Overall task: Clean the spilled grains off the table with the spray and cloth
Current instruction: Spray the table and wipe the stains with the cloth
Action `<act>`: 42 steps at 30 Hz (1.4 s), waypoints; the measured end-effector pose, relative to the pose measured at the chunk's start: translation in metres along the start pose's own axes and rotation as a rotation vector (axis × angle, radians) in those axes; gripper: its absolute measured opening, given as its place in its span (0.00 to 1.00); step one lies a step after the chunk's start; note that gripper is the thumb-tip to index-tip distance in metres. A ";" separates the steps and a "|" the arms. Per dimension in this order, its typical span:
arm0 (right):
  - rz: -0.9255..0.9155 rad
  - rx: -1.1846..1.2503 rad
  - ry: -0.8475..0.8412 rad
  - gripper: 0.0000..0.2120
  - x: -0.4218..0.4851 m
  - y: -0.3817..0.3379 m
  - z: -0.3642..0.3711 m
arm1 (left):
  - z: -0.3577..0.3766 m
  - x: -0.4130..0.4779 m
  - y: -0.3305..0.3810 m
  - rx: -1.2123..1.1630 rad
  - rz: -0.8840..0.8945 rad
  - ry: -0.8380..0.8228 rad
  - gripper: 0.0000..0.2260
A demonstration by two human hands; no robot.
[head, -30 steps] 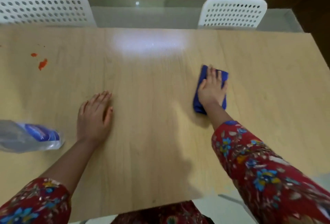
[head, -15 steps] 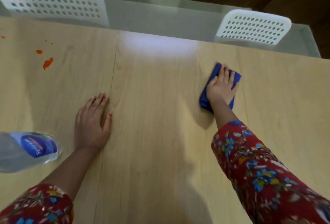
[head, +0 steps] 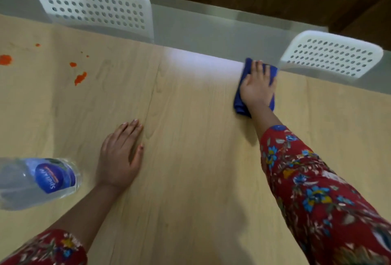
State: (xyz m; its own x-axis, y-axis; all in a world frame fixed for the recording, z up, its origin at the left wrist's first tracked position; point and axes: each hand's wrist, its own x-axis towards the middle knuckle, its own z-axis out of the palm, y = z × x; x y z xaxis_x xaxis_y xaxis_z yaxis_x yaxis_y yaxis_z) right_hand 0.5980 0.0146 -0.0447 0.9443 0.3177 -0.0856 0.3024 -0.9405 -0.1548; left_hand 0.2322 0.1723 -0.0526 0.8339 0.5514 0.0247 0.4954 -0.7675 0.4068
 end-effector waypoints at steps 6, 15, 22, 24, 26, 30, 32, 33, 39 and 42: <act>-0.807 -0.037 -0.122 0.27 -0.104 -0.121 0.031 | 0.004 0.000 -0.006 -0.014 -0.007 0.046 0.22; -0.688 -0.073 -0.101 0.26 -0.115 -0.014 0.015 | 0.004 0.000 -0.005 -0.083 -0.035 0.067 0.22; -1.098 -0.058 -0.280 0.26 -0.289 -0.073 0.035 | -0.004 -0.002 -0.011 -0.288 0.039 0.147 0.22; -1.217 -0.085 -0.349 0.25 -0.316 -0.034 0.032 | -0.004 -0.004 -0.009 -0.268 0.036 0.131 0.22; -1.197 -0.086 -0.337 0.25 -0.297 0.011 0.026 | -0.002 -0.004 -0.009 -0.248 0.043 0.120 0.22; -0.722 -0.061 -0.218 0.25 -0.213 0.059 0.011 | 0.001 -0.001 -0.011 -0.225 0.025 0.099 0.21; -0.491 -0.053 -0.145 0.25 -0.176 0.039 0.005 | 0.002 0.001 -0.012 -0.210 0.048 0.098 0.21; -0.441 -0.058 -0.128 0.26 -0.162 0.020 0.005 | 0.002 0.001 -0.012 -0.201 0.061 0.100 0.21; -0.652 -0.090 -0.169 0.27 -0.162 -0.078 0.027 | -0.004 -0.009 -0.007 -0.321 0.132 0.165 0.18; -0.800 -0.082 -0.187 0.26 -0.215 -0.081 0.036 | -0.018 -0.042 -0.004 -0.417 0.088 0.245 0.17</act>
State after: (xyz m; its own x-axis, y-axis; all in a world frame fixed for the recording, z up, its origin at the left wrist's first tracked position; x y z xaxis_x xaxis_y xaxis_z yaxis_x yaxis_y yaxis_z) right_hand 0.3656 0.0266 -0.0489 0.4043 0.9033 -0.1436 0.8899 -0.4247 -0.1664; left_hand 0.1904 0.1581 -0.0384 0.7615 0.5894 0.2695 0.2443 -0.6462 0.7230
